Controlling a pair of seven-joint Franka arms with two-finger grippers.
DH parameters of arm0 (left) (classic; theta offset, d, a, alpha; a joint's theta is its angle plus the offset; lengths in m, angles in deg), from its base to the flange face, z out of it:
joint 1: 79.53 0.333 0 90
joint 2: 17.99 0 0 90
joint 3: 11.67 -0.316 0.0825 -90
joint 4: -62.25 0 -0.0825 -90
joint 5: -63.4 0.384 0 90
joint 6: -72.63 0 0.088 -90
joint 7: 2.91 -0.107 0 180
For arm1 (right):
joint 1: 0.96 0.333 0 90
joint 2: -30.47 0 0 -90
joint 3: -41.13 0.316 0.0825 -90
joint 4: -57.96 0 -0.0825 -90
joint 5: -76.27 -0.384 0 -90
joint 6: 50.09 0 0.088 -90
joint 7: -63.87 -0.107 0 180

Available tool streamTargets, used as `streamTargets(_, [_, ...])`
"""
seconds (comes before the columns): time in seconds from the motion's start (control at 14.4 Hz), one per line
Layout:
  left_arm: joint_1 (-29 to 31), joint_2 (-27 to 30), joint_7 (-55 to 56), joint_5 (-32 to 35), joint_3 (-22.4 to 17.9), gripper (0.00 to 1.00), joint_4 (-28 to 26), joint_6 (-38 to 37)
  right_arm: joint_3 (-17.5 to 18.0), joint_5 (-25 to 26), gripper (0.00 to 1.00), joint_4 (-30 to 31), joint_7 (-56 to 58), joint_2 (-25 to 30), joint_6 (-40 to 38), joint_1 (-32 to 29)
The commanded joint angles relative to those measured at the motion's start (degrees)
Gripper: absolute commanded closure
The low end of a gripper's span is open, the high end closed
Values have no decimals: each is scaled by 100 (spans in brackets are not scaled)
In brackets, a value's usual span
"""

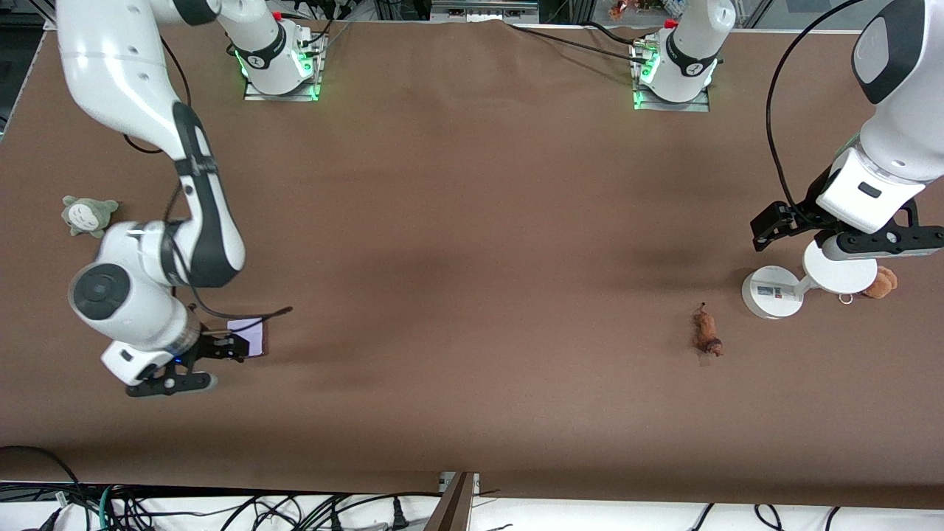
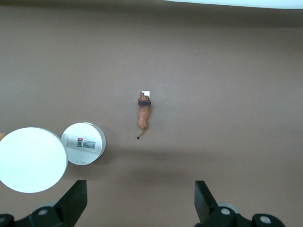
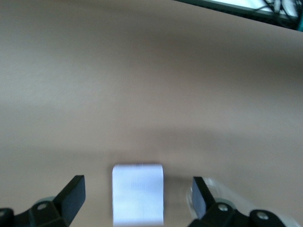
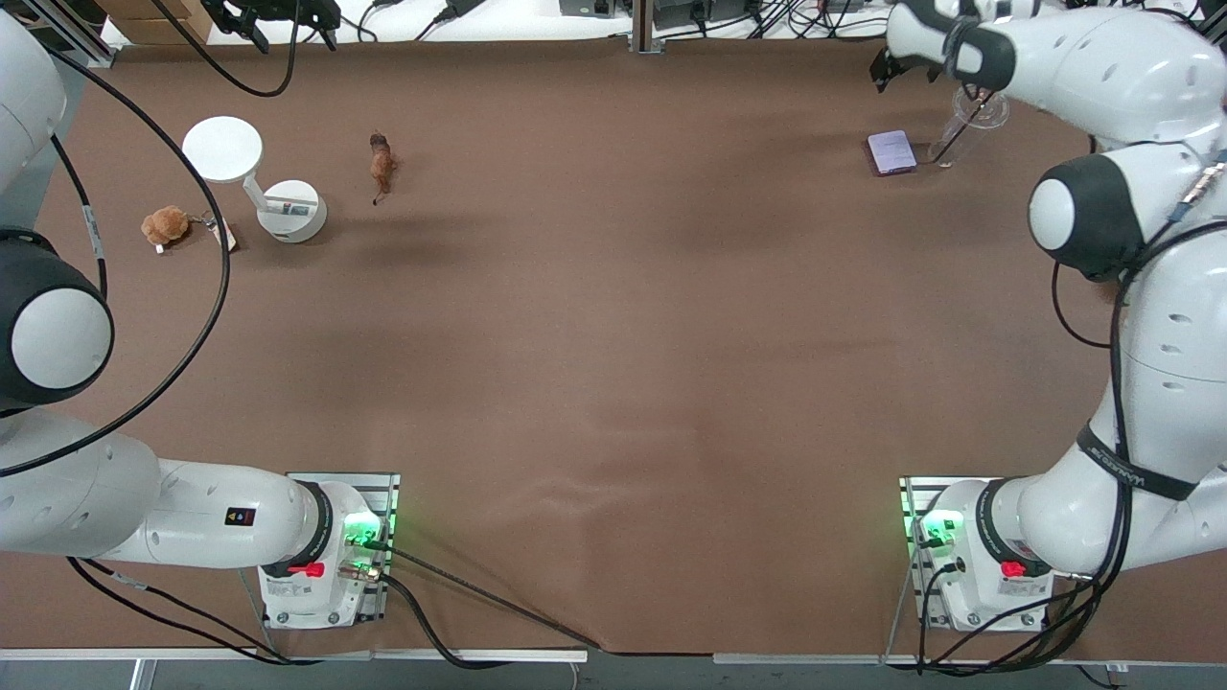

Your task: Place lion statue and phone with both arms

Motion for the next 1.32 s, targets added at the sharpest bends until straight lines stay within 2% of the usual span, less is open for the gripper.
streamTargets(0.0, [64,93,-162,-108,32,0,42,-119,36,-62,0,-66,144,689,-1082,-28])
streamTargets(0.14, [64,50,-135,-116,15,0,252,-128,19,-71,0,-269,161,1013,-1988,-28])
streamTargets(0.42, [64,23,-135,-108,-12,0,481,-287,98,-1,0,-305,74,1892,-2869,77])
streamTargets(0.49, [64,23,-144,-108,-12,0,490,-348,167,-1,0,-200,82,2120,-2966,78])
streamTargets(0.56, [64,32,-144,-108,6,0,664,-583,342,-10,0,219,91,2531,-3019,-35])
streamTargets(0.7, [29,-29,-144,-108,23,0,911,-919,344,-36,0,652,144,3078,-3343,-238])
streamTargets(0.84, [73,-65,-240,-160,-3,0,947,-946,353,-1,0,759,170,3430,-3590,-256])
streamTargets(1.04, [152,-74,-591,-240,-3,0,947,-946,361,-10,0,768,179,3590,-4003,-291])
streamTargets(1.25, [152,-74,-785,-231,15,0,947,-946,362,-18,0,724,196,3486,-4136,-265])
